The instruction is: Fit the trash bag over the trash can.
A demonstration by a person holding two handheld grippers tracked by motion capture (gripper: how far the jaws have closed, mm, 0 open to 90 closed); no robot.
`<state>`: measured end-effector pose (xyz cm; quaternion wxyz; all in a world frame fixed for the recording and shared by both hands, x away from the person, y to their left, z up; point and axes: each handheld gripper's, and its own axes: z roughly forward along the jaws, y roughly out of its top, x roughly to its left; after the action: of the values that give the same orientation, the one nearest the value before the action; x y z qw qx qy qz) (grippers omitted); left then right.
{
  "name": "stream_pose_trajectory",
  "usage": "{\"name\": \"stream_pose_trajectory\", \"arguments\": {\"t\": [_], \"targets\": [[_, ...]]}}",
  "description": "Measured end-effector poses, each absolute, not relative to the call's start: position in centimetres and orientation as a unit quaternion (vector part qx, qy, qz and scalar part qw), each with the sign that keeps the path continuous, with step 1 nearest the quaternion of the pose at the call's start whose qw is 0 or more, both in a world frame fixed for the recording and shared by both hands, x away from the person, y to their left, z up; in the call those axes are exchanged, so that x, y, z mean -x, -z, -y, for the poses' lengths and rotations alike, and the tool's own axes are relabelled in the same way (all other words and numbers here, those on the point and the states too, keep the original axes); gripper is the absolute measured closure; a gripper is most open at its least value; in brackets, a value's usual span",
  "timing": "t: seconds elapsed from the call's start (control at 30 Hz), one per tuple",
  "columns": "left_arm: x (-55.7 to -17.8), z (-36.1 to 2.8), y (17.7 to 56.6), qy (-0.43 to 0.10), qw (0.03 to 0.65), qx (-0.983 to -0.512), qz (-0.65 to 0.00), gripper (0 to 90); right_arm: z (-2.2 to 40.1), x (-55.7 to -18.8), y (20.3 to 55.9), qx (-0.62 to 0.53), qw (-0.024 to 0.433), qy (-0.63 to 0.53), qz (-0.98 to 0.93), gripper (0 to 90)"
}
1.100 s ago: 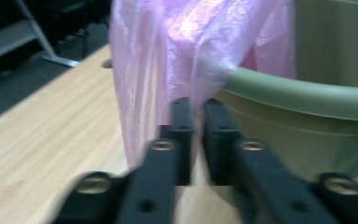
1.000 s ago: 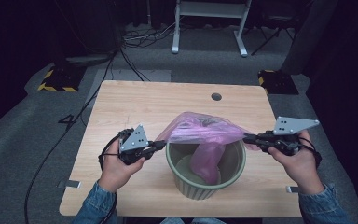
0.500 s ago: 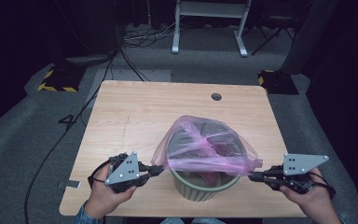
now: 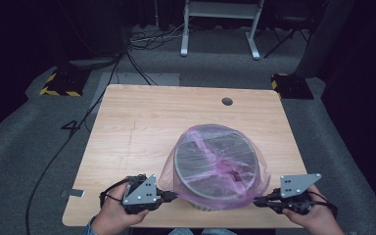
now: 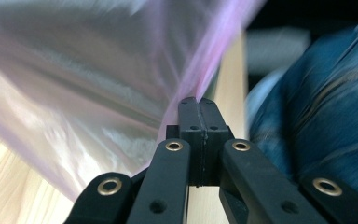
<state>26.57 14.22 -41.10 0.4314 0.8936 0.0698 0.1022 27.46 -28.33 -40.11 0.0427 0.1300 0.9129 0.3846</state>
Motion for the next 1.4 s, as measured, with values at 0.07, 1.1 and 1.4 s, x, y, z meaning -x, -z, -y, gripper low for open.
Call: {"name": "stream_pose_trajectory", "arguments": {"t": [0.07,1.1,1.4], "targets": [[-27.3,-14.6,42.2,-0.089,0.43,-0.894,-0.087,90.0,28.4,-27.8,41.3,-0.145,0.039,-0.373,-0.916,90.0],[-32.2,-17.8,38.0,-0.216,0.51,-0.802,-0.224,37.5,31.7,-35.4,36.0,-0.268,0.176,-0.488,-0.812,42.2],[-35.9,-15.9,39.5,-0.206,0.467,-0.826,-0.239,89.0,29.4,-38.8,36.8,-0.258,0.128,-0.489,-0.823,85.7]]}}
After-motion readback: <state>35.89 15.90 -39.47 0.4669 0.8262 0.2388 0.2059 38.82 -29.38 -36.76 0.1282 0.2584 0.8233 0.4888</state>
